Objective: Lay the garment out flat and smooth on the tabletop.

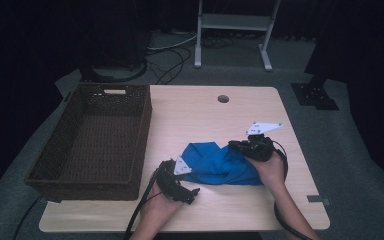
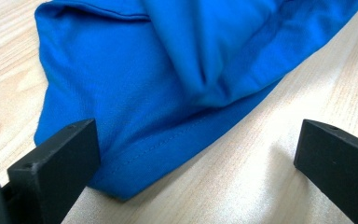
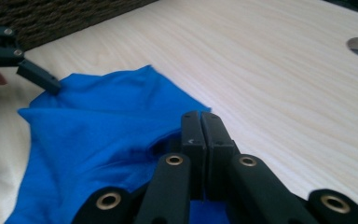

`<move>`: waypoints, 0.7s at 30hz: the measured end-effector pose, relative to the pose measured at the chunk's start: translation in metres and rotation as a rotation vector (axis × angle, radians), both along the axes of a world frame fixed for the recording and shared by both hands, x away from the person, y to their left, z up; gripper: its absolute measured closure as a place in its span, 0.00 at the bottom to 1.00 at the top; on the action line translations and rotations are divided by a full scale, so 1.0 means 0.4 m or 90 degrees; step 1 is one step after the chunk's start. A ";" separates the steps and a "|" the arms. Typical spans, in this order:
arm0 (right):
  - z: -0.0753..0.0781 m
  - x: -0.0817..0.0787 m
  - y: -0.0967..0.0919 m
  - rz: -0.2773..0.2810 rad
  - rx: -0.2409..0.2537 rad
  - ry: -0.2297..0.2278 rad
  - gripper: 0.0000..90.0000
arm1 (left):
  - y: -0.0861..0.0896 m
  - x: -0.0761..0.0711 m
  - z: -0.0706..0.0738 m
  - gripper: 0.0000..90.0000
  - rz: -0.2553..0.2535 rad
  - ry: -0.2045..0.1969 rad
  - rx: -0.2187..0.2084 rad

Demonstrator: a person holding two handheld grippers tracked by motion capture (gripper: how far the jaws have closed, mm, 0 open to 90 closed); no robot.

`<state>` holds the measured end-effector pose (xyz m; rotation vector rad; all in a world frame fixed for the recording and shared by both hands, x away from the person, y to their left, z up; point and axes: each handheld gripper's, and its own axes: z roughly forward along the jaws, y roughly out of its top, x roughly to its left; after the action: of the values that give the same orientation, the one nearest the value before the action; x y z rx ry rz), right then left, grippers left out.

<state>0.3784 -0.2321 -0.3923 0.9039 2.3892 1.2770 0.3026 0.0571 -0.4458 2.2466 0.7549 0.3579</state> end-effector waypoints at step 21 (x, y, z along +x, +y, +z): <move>0.010 0.065 -0.076 -0.081 0.032 -0.025 0.99 | 0.004 -0.010 0.001 0.00 0.004 0.000 0.002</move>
<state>0.4042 -0.2624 -0.3883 1.0187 2.2404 1.2993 0.2988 0.0586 -0.4456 2.2481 0.7616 0.3617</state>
